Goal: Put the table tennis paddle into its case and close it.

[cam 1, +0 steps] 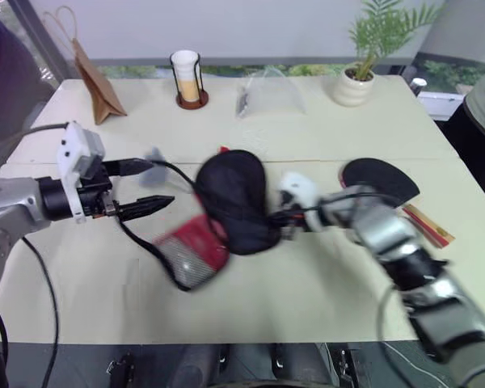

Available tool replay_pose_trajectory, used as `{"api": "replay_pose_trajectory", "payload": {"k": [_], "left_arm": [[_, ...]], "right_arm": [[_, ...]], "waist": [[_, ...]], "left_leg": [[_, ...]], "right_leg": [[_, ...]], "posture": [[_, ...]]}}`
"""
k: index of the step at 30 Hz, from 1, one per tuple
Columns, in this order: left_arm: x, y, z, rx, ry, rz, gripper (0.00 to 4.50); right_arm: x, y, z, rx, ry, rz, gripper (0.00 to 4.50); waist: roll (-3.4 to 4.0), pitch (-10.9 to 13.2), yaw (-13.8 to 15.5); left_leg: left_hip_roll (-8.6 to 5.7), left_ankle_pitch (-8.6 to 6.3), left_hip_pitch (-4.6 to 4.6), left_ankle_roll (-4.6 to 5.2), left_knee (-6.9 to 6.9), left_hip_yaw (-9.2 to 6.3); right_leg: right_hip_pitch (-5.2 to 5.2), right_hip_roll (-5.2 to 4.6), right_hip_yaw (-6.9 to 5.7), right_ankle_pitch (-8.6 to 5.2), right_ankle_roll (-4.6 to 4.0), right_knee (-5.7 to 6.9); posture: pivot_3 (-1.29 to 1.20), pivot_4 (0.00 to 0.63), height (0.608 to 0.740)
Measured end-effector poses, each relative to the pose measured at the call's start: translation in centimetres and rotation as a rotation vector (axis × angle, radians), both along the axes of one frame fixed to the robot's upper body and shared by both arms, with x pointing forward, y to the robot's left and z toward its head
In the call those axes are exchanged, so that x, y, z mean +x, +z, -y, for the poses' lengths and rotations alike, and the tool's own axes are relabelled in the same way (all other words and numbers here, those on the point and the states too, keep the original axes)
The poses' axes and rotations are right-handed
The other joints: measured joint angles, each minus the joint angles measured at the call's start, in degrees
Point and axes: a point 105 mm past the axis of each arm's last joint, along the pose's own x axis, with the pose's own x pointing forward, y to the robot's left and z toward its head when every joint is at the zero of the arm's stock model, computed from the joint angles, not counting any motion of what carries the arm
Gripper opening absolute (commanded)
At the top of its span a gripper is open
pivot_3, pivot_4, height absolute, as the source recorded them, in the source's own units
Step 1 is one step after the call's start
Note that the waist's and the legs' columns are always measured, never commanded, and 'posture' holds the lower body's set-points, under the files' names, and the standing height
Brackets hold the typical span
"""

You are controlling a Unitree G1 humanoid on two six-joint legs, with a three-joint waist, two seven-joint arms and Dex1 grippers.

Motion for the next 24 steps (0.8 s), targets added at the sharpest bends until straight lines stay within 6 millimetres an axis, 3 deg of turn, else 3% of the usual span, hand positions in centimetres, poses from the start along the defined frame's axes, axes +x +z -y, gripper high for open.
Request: {"api": "replay_pose_trajectory", "payload": {"k": [4,18,21,24], "left_arm": [[0.1,0.0,0.8,-0.007,-0.034,0.009,4.49],[0.1,0.1,0.8,-0.005,-0.034,0.015,4.49],[0.2,0.0,1.0,-0.006,-0.038,0.014,4.49],[0.2,-0.5,1.3,-0.009,-0.051,0.0,4.49]], "right_arm": [[-0.6,0.4,-0.2,0.015,0.037,-0.001,0.03],[-0.8,0.4,-0.3,0.024,0.045,-0.011,0.03],[-0.7,0.6,0.9,-0.003,0.029,-0.008,0.03],[-0.6,0.6,3.8,-0.044,-0.046,-0.013,0.03]], "waist": [[-0.22,0.0,-1.8],[-0.18,0.0,-1.2],[-0.17,0.0,-1.1],[-0.18,0.0,-0.8]], "left_leg": [[0.3,0.1,0.03,0.05,-0.07,0.1],[0.29,0.14,-0.04,0.02,-0.08,0.05],[0.28,0.14,-0.04,0.02,-0.08,0.05],[0.24,0.13,-0.04,0.03,-0.05,0.05]], "right_leg": [[0.08,0.1,0.15,-0.05,-0.09,0.13],[-0.02,0.08,0.12,-0.09,-0.18,0.11],[-0.02,0.07,0.12,-0.09,-0.18,0.11],[0.0,0.04,0.11,-0.09,-0.18,0.08]], "posture": [[0.0,0.15,0.734],[0.0,0.15,0.734],[0.0,0.15,0.734],[0.0,0.15,0.734]]}}
